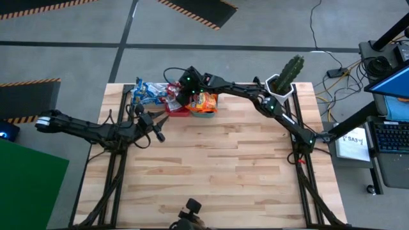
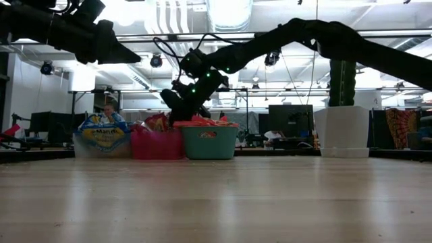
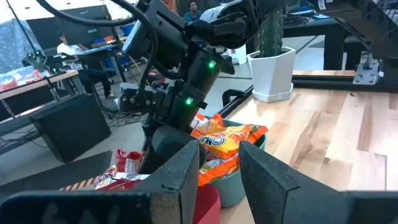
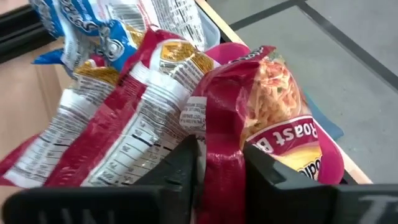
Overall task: Sort Maruchan noodles
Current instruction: Put the red noodle pack into the red bin, then return to Home Position
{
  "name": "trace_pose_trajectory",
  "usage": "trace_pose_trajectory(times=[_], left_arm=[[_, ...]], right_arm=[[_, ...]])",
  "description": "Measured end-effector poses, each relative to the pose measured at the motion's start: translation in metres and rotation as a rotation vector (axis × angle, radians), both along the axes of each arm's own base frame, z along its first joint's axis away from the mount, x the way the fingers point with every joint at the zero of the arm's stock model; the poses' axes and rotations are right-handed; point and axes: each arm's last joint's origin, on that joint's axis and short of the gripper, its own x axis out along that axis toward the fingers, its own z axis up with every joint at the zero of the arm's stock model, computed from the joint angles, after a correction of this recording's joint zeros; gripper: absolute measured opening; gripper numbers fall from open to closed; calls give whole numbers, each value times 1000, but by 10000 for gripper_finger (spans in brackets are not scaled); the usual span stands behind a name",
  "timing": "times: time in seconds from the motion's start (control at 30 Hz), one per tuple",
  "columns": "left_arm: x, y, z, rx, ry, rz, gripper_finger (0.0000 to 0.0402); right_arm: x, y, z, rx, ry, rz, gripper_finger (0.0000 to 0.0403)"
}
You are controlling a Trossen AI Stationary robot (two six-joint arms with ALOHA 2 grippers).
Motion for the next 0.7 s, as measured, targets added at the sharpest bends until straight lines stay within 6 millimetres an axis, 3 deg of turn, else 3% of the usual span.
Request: trace_pose_trajectory(times=[0.17,0.37,0.7], left_arm=[[0,0,0,-8,-9,1,98],[-4,0,4,-18,-43,-3,98],[-23,2,10,-32,-59,-5,98]], right_arm=[[-3,2,14,-5,-18,7,130],[-11,15,45,-15,-19,57,188],[-20,72,87,-86,19,218,206]])
